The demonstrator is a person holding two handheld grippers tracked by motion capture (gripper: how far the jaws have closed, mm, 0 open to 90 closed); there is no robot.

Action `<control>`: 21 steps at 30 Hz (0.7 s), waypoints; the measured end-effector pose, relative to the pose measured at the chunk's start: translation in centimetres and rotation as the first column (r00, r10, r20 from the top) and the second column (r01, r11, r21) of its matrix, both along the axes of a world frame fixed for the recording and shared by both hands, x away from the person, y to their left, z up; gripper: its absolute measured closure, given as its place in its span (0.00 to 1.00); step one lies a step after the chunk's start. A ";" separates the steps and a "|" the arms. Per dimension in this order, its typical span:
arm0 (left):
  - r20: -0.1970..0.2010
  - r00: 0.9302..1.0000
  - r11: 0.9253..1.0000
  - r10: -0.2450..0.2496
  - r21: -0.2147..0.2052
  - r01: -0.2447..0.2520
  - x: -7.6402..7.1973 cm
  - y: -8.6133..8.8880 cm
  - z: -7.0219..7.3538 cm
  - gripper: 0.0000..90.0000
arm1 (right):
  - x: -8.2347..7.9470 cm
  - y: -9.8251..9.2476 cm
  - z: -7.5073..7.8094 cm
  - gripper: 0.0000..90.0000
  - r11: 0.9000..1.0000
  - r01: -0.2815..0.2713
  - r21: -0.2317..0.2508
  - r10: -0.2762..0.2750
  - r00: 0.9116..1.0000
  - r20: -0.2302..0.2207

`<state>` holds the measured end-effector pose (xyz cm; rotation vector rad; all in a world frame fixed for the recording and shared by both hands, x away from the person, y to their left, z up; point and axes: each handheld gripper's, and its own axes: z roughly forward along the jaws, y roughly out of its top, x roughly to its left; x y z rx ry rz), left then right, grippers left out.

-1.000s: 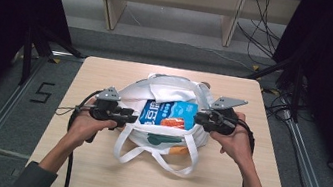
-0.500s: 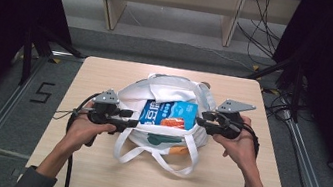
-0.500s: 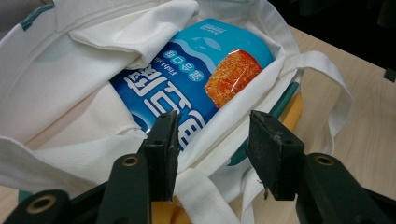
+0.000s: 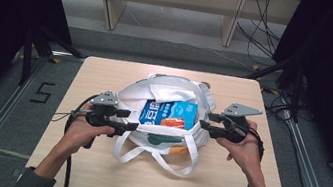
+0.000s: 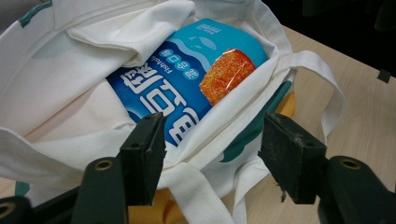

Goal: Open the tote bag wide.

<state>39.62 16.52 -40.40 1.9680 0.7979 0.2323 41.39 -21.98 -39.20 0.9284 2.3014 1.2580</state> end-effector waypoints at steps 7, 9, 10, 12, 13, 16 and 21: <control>0.008 1.000 1.000 -0.006 -0.008 0.006 -0.3 -0.3 -0.1 0.39 | -0.3 -0.2 -0.2 0.56 1.000 0.002 -0.006 -0.002 1.000 -0.005; 0.001 1.000 1.000 -0.020 -0.006 0.020 -0.3 -0.2 0.1 0.37 | -0.5 -0.2 -0.1 0.55 1.000 0.016 -0.002 -0.016 1.000 -0.018; 0.010 1.000 1.000 -0.017 -0.002 0.017 -0.4 -0.3 0.2 0.36 | -0.4 -0.4 -0.1 0.54 1.000 -0.002 -0.015 0.002 1.000 -0.004; 0.002 1.000 1.000 -0.022 -0.006 0.022 -0.5 -0.3 0.2 0.35 | -0.7 -0.3 -0.2 0.52 1.000 0.007 -0.008 -0.007 1.000 -0.019; 0.006 1.000 1.000 -0.022 -0.008 0.022 -0.5 -0.3 0.2 0.34 | -0.6 -0.4 -0.3 0.51 1.000 0.012 -0.006 -0.012 1.000 -0.005; 0.012 1.000 1.000 -0.026 0.004 0.026 -0.7 -0.4 0.3 0.33 | -0.9 -0.5 -0.3 0.49 1.000 0.022 -0.008 -0.022 1.000 -0.017; 0.014 1.000 1.000 -0.025 0.004 0.025 -1.0 -0.4 0.3 0.33 | -1.2 -0.7 -0.2 0.47 0.999 0.031 0.006 -0.031 0.999 -0.019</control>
